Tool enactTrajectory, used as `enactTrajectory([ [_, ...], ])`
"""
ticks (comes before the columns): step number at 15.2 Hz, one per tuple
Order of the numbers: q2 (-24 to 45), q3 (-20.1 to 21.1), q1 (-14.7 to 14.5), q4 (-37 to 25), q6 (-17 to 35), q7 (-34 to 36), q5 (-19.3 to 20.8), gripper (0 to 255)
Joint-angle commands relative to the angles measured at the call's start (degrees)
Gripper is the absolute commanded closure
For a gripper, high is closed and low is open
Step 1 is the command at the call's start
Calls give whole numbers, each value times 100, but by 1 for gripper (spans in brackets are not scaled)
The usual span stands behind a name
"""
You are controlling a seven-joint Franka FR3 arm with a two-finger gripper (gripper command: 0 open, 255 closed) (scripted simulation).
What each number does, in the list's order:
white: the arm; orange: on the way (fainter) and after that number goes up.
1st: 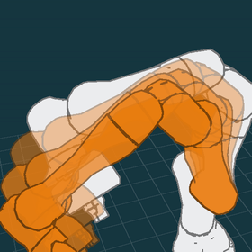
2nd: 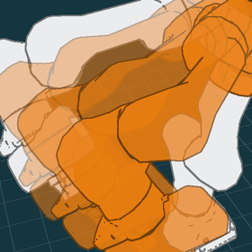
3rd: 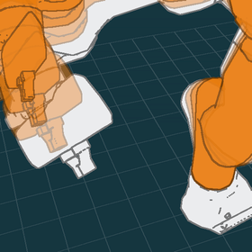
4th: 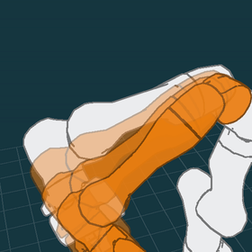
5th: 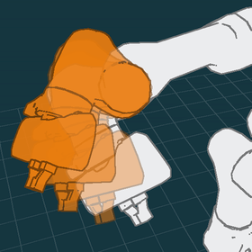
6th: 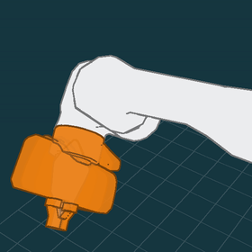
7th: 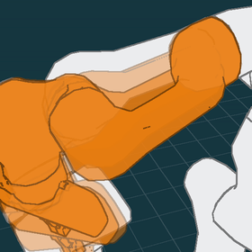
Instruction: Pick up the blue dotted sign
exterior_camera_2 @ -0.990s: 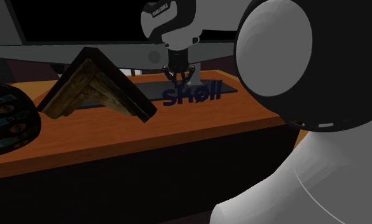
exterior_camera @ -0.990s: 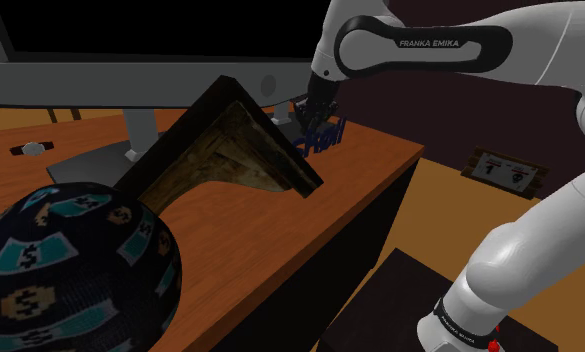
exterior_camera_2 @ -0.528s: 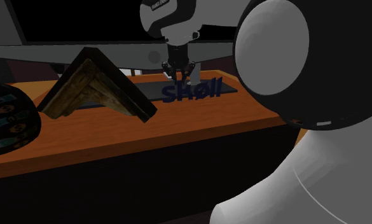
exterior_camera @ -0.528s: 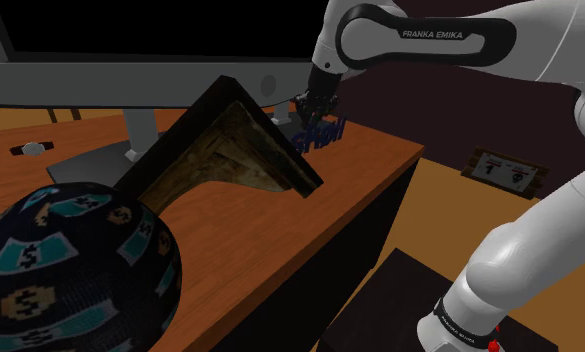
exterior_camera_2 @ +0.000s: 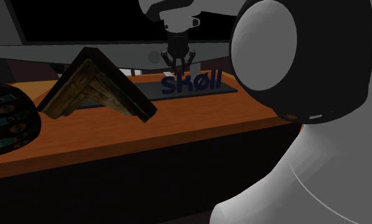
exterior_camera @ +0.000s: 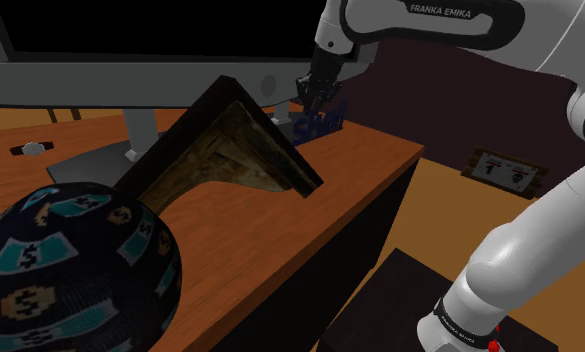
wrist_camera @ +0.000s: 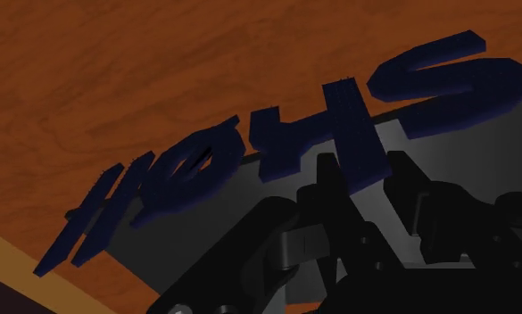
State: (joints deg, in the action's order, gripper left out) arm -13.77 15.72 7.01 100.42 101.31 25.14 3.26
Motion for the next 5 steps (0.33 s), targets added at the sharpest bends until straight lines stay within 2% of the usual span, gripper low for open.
enactTrajectory([
  [1,53,5,4,-221,-171,-6,12,255],
  [5,118,14,7,-459,-346,-10,28,255],
])
